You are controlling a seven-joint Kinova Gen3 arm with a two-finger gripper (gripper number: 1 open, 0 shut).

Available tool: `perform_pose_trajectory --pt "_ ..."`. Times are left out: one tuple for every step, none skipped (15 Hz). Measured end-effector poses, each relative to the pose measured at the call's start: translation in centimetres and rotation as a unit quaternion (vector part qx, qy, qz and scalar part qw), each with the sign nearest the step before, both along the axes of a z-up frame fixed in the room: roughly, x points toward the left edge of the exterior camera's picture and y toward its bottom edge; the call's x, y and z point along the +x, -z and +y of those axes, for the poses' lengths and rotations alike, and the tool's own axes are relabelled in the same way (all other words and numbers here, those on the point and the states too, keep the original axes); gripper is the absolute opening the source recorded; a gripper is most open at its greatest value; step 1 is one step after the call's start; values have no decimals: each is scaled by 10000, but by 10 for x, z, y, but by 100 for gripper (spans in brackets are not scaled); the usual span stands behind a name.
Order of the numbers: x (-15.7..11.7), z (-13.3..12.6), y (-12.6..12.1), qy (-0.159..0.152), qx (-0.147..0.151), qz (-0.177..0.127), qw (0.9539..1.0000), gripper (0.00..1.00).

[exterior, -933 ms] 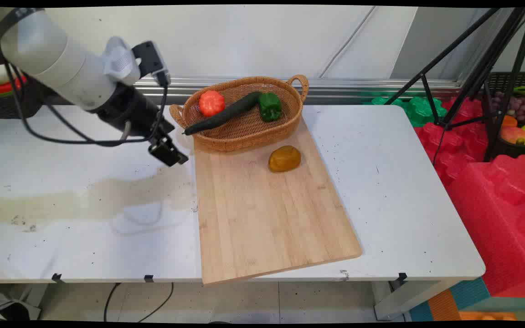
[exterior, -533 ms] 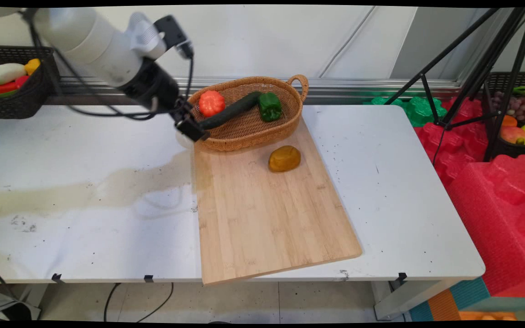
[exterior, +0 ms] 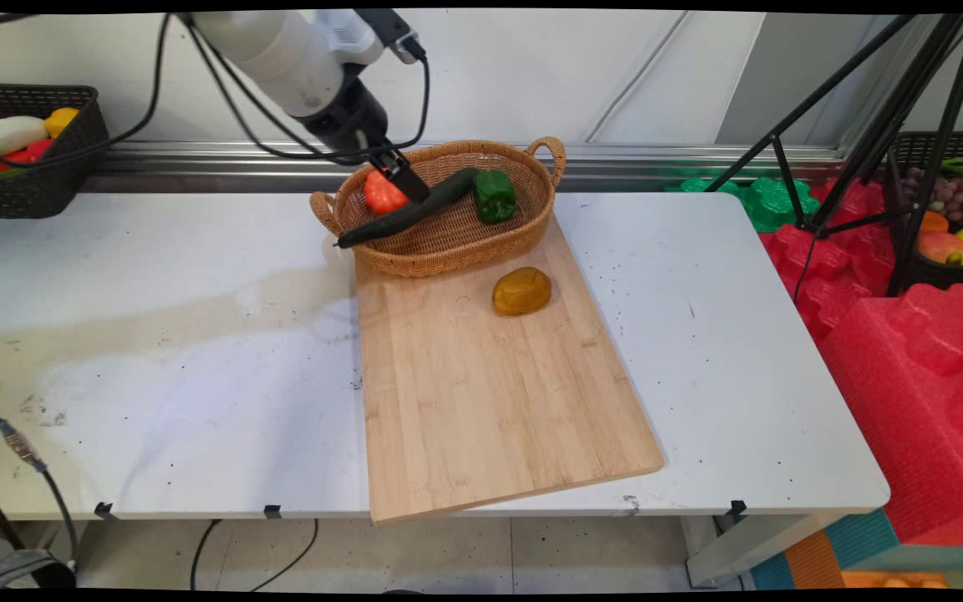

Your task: Pick up the cucumber from the vegetable basket

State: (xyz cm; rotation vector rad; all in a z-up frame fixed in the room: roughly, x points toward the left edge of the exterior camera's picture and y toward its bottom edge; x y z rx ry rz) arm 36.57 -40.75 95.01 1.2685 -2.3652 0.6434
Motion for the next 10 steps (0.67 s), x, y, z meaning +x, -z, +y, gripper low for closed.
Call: perform_pose_trajectory --pt "0 -11 6 -87 14 -21 10000 100" --pt "1 -23 13 -183 41 -44 9998 100" --pt "3 -34 21 -276 80 -75 9996 100" --pt "4 -43 28 -350 124 -103 9993 100" --pt "5 -48 33 -394 156 -122 9990 100" --pt "7 -55 41 -460 210 -149 9986 100" --pt "7 -59 46 -499 245 -166 9983 100" --pt "8 -65 52 -542 295 -181 9979 100" --pt "9 -69 58 -586 346 -194 9975 100" --pt "10 -73 65 -637 410 -206 9969 100"
